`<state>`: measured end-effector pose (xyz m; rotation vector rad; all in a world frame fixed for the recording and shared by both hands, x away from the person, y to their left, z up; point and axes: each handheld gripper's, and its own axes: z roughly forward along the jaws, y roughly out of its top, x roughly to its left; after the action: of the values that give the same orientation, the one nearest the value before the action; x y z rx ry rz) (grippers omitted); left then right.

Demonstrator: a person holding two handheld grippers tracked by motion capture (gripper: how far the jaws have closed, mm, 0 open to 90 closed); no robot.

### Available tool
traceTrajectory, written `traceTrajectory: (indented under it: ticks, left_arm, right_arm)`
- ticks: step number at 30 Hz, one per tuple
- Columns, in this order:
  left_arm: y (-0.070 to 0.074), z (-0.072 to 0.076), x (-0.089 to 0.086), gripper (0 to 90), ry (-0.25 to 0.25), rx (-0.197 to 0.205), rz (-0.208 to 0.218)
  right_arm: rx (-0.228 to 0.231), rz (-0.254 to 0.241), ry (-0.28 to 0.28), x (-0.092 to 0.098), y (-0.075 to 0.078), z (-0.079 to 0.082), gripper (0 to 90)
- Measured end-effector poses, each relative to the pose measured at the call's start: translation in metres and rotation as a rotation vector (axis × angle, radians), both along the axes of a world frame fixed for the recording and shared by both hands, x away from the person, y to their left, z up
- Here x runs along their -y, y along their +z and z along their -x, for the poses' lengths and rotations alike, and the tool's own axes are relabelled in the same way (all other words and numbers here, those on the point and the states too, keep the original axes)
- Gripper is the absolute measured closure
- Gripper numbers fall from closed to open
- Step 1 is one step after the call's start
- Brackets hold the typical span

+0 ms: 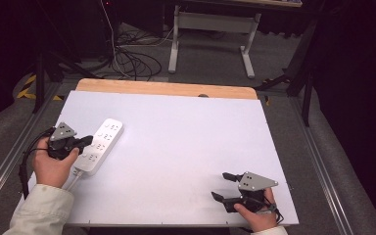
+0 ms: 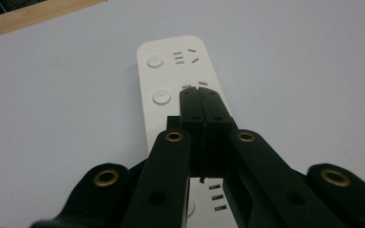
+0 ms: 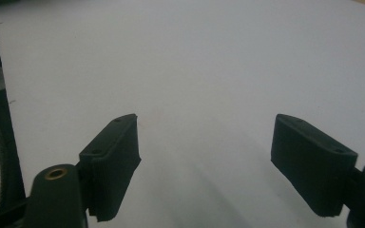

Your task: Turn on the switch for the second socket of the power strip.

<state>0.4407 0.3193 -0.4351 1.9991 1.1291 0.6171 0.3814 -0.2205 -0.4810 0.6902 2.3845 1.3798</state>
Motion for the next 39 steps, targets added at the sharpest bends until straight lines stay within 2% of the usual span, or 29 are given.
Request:
traceTrajectory:
  ticks: [2,4,7,9,12,13,14,15,18,19,20,21,28,32,35,39]
  left_arm:
    - [0.001,0.001,0.000,88.2,-0.002,-0.004,0.010]
    - [0.003,0.002,0.000,87.2,-0.008,0.008,0.008]
    - [0.007,0.005,0.003,82.9,-0.029,0.009,0.038]
    - [0.011,0.009,0.005,71.6,-0.044,0.023,0.054]
    - [0.017,0.016,0.010,60.7,-0.064,0.046,0.073]
    - [0.019,0.018,0.012,60.7,-0.071,0.055,0.081]
    - [0.022,0.020,0.013,54.5,-0.078,0.066,0.079]
    - [0.026,0.024,0.015,53.0,-0.093,0.077,0.104]
    - [0.030,0.028,0.017,44.9,-0.115,0.077,0.129]
    - [0.032,0.030,0.018,44.9,-0.125,0.079,0.140]
    - [0.033,0.032,0.020,38.1,-0.132,0.092,0.147]
    - [0.034,0.034,0.020,38.1,-0.143,0.099,0.158]
    - [0.040,0.052,0.024,21.7,-0.199,0.150,0.204]
    - [0.040,0.063,0.027,18.8,-0.232,0.157,0.242]
    - [0.033,0.069,0.031,16.8,-0.251,0.159,0.286]
    - [0.019,0.076,0.034,16.2,-0.288,0.165,0.277]
  right_arm:
    - [0.000,-0.002,0.001,0.000,0.000,0.000,24.9]
    - [0.000,0.000,0.000,0.000,0.000,0.000,24.9]
    - [0.000,-0.004,0.000,0.000,0.000,0.000,24.9]
    - [0.002,-0.005,-0.002,0.001,0.000,0.001,24.9]
    - [0.004,-0.006,-0.002,0.001,0.001,0.001,24.9]
    - [0.004,-0.006,-0.002,0.001,0.001,0.001,24.9]
    - [0.004,-0.008,-0.002,0.001,0.001,0.001,24.9]
    - [0.003,-0.008,-0.001,0.001,0.000,0.001,24.9]
    - [0.004,-0.007,-0.002,0.001,0.001,0.001,24.9]
    - [0.004,-0.007,-0.002,0.001,0.001,0.001,24.9]
    - [0.004,-0.010,-0.002,0.001,0.001,0.001,24.9]
    - [0.004,-0.010,-0.002,0.001,0.001,0.001,24.9]
    - [0.003,-0.011,-0.001,0.001,0.001,0.001,24.8]
    - [0.003,-0.011,0.000,0.001,0.001,0.001,24.8]
    - [0.004,-0.011,0.000,0.001,0.001,0.001,24.8]
    - [0.003,-0.009,0.001,0.001,0.001,0.001,24.8]
